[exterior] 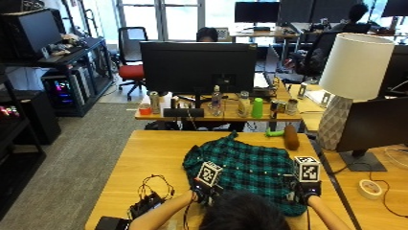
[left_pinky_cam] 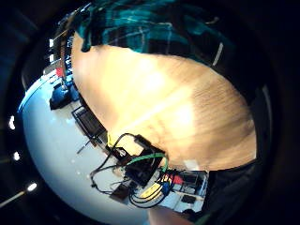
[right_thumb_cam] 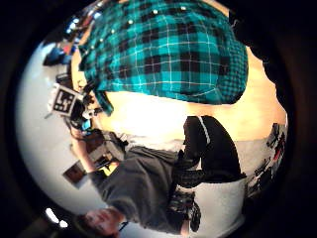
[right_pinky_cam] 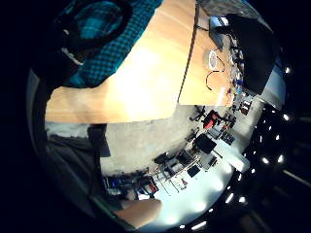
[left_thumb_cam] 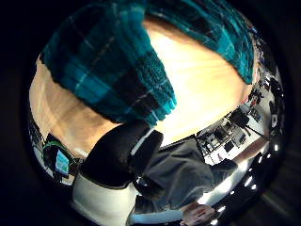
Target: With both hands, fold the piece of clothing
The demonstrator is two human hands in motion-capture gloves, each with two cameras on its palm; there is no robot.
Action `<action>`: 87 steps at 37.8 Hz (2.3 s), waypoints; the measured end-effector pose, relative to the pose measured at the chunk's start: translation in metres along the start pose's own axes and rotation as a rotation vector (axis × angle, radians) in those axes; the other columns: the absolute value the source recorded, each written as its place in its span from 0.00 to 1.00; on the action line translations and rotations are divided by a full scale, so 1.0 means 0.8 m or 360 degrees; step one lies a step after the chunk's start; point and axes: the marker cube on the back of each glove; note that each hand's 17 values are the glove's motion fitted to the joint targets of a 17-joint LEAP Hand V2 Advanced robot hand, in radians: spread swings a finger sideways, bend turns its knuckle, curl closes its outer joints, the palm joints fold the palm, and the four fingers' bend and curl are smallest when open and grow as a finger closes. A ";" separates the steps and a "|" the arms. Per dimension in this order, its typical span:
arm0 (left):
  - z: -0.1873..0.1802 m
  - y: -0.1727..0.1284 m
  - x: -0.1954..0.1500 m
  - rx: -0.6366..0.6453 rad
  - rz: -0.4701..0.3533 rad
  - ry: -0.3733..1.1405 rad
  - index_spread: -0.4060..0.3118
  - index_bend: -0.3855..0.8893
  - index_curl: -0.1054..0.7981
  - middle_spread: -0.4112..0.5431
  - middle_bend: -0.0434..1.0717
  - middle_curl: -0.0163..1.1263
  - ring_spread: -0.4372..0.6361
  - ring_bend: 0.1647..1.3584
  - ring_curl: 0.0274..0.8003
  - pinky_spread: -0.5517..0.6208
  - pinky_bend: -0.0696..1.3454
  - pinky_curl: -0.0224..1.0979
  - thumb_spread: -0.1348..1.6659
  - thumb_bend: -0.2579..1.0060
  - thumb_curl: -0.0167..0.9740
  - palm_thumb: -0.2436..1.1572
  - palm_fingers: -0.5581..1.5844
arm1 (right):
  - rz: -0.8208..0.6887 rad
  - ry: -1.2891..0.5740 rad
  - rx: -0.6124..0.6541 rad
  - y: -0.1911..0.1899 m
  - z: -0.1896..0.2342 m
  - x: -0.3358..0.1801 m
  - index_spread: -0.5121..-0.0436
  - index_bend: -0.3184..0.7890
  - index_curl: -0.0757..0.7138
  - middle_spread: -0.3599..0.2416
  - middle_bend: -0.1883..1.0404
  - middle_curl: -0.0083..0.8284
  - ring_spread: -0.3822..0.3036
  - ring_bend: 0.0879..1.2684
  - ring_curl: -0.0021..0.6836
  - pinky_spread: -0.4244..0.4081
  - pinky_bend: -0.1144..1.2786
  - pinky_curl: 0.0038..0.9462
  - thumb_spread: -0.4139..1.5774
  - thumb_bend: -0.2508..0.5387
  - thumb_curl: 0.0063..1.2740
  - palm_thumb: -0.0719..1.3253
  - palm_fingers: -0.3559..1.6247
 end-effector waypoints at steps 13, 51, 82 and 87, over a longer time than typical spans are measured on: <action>-0.014 -0.044 0.006 0.0751 0.0143 -0.0138 0.51 0.43 0.41 0.43 0.23 0.28 0.44 0.40 0.31 0.35 0.58 0.35 0.66 0.28 0.33 0.44 0.57 | -0.0222 -0.0018 0.0181 -0.020 0.018 -0.003 0.58 0.37 0.35 0.53 0.32 0.49 0.46 0.41 0.57 0.49 0.46 0.38 0.80 0.34 0.25 0.56 0.52; -0.047 -0.031 -0.017 0.1189 0.0240 -0.0125 0.15 0.44 0.65 0.10 0.43 0.49 0.07 0.29 0.49 0.12 0.41 0.38 0.47 0.25 0.70 0.79 0.84 | -0.0308 0.0293 0.0447 -0.066 0.090 -0.047 0.62 0.44 0.45 0.42 0.38 0.57 0.32 0.38 0.60 0.23 0.44 0.39 0.68 0.36 0.37 0.84 0.80; -0.125 0.029 -0.082 0.0498 0.0677 0.0037 0.14 0.44 0.70 0.09 0.41 0.53 0.06 0.28 0.53 0.12 0.36 0.39 0.48 0.19 0.82 0.80 0.83 | -0.0470 0.0086 -0.0149 0.028 -0.100 -0.030 0.58 0.42 0.55 0.30 0.45 0.63 0.22 0.48 0.68 0.13 0.50 0.43 0.59 0.28 0.46 0.82 0.81; -0.191 0.019 -0.112 0.0449 0.0262 0.0132 0.13 0.44 0.70 0.08 0.41 0.53 0.07 0.29 0.53 0.13 0.35 0.39 0.46 0.19 0.84 0.80 0.83 | -0.0203 0.0154 -0.0114 -0.035 -0.157 -0.039 0.58 0.42 0.55 0.30 0.45 0.63 0.22 0.48 0.68 0.13 0.50 0.43 0.57 0.29 0.47 0.82 0.81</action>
